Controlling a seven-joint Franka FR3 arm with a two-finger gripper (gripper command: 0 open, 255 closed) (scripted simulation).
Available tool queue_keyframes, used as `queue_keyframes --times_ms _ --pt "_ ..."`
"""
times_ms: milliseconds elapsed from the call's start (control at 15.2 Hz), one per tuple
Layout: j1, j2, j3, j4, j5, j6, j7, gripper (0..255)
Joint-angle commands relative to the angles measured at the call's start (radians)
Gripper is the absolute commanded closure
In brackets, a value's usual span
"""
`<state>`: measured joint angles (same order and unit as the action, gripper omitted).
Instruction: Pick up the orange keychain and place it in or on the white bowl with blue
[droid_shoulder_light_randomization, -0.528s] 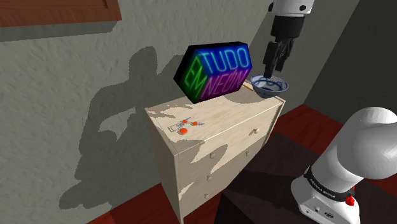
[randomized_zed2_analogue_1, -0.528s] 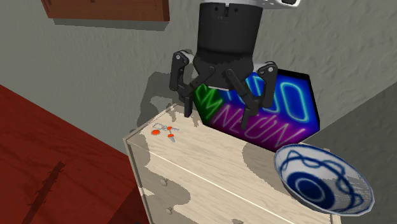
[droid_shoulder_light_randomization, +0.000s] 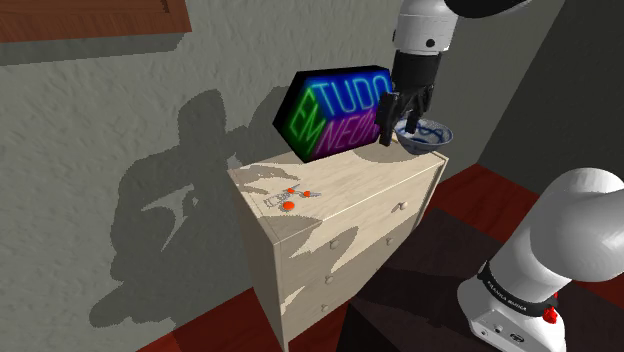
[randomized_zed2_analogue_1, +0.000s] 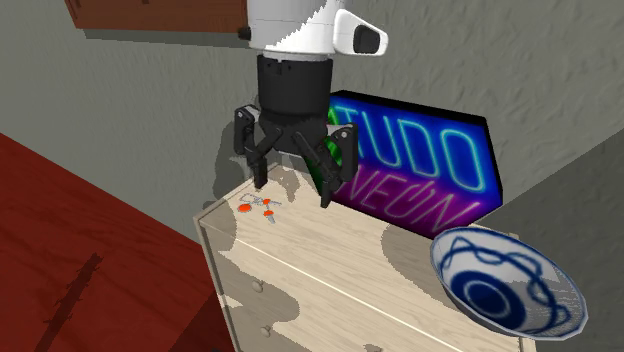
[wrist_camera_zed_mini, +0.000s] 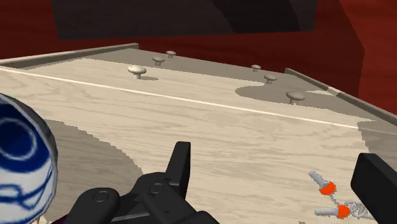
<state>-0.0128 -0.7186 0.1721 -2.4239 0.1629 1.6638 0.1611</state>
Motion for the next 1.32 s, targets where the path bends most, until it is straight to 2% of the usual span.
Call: queue_keyframes --times_ms 0,330,660,924,1188,1254 --pt "0.002 0.031 0.05 -0.007 0.027 0.049 0.075 0" --pt "-0.005 0.153 0.173 0.01 0.067 0.18 0.25 0" --pt "-0.028 0.316 0.293 0.068 0.058 0.307 0.438 0" --pt "-0.057 0.473 0.384 0.143 -0.001 0.396 0.606 0" --pt "-0.076 0.655 0.454 0.242 -0.117 0.462 0.799 0" --pt "-0.074 0.665 0.455 0.248 -0.124 0.464 0.809 0"
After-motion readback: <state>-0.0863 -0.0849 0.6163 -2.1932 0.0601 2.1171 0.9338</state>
